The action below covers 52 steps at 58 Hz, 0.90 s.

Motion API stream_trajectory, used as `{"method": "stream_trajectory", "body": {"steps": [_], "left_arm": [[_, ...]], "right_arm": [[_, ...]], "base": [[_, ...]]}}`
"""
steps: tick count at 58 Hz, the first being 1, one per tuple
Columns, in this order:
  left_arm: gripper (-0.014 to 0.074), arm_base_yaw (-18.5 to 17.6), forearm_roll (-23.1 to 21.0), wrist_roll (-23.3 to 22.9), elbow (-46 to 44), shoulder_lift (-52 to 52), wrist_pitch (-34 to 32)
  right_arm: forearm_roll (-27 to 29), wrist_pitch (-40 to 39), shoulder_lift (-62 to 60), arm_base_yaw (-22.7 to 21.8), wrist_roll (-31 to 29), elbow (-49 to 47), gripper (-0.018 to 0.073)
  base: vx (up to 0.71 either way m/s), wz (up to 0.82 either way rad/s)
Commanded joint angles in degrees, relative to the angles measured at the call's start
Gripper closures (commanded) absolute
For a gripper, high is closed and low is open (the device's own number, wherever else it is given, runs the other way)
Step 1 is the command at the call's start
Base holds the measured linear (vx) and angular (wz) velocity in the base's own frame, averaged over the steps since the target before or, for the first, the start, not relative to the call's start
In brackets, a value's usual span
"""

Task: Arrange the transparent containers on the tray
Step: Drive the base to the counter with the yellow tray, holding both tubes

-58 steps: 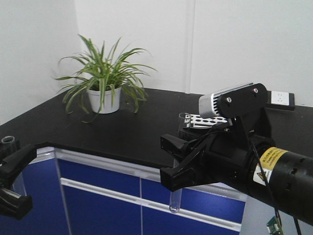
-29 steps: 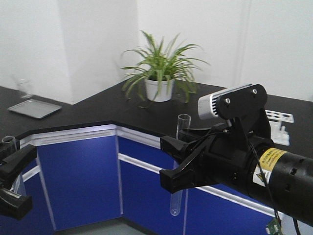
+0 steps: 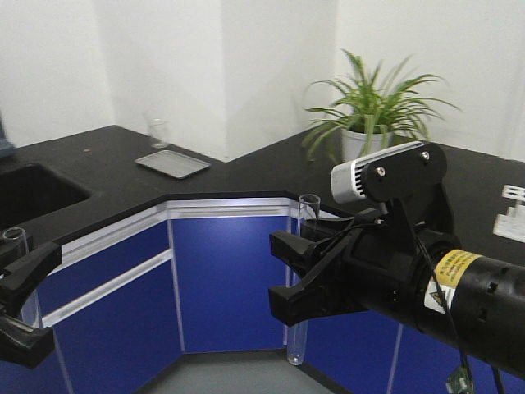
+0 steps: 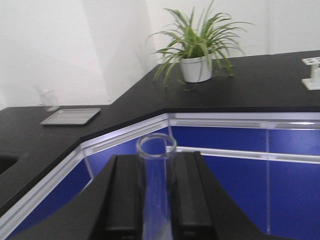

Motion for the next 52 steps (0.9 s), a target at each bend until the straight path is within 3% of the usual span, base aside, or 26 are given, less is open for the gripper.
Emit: {"method": "stream_trajectory", "body": {"steps": [1, 52], "left_arm": [[0.0603, -0.1, -0.5, -0.2, -2.2, -0.6, -5.0], [0.0603, -0.1, -0.5, -0.2, -2.2, -0.6, -5.0]], "right_arm": [[-0.3, -4.7, -1.7, -0.3, -0.5, -2.2, 0.0568], [-0.3, -4.8, -1.7, -0.2, -0.5, -2.2, 0.0568]], "base": [[-0.05, 0.4], [0.1, 0.63]]}}
